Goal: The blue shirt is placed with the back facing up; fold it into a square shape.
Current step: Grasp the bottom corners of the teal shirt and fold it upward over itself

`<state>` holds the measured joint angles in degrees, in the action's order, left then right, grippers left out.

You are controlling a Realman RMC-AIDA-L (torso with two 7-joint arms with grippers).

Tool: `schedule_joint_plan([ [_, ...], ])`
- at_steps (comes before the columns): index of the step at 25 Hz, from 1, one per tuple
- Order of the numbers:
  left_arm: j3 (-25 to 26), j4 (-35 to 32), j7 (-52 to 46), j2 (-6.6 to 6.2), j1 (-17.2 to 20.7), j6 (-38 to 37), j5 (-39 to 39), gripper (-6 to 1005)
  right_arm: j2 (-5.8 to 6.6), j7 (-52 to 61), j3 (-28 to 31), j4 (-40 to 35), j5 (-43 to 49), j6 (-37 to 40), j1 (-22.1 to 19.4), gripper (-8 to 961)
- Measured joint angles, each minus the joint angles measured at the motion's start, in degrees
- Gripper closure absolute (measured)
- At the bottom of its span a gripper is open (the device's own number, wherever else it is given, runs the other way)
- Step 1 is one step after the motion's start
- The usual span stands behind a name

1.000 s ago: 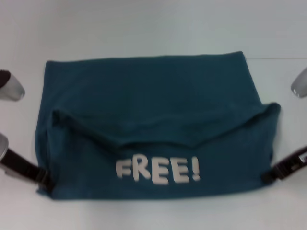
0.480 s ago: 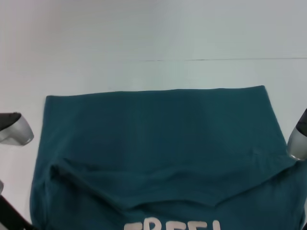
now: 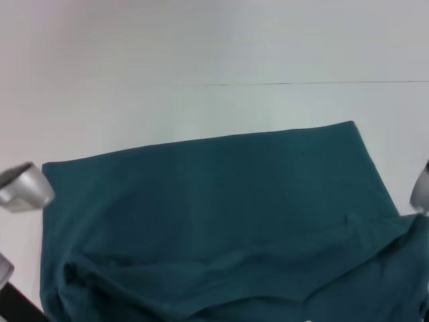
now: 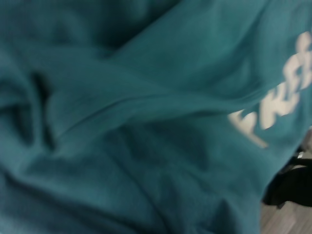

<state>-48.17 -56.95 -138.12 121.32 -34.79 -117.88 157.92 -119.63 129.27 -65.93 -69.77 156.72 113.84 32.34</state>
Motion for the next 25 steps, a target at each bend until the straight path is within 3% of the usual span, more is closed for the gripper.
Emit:
schedule_joint_plan([
  [1,0.49,-0.20,0.04,-0.29,-0.17,-0.24,-0.55,946,0.29,-0.11,0.28,-1.33,-0.93,0.26,-0.16,888],
  [2,2.77,-1.02,0.09,-1.43,-0.77,-0.53,-2.00,946,0.62,-0.24,0.39,-2.28,-1.84,0.30,-0.33,888],
  [3,2.77,-1.02,0.09,-1.43,-0.77,-0.53,-2.00,946,1.15,-0.37,0.48,-3.31,-3.40,0.42,-0.57,888],
  [7,10.46,-1.96,0.58,-4.45,-2.52,-0.54,-4.87,946,4.50,-0.24,2.33,-4.21,-11.10,0.28,-0.87,888],
  [10,12.82,-4.34,0.80,-5.13,-3.26,-0.41,-6.55,946,5.99,-0.06,7.21,-5.17,-15.22,0.12,-0.21,888],
  [19,17.09,-7.40,0.32,-6.13,-4.91,5.91,-12.18,947,6.61,2.16,21.97,-5.15,-16.13,-2.96,5.23,888],
  [25,18.24,-7.06,0.35,-6.27,-4.90,16.93,-13.81,945,6.83,5.93,22.40,0.30,-15.64,-15.27,7.03,888],
])
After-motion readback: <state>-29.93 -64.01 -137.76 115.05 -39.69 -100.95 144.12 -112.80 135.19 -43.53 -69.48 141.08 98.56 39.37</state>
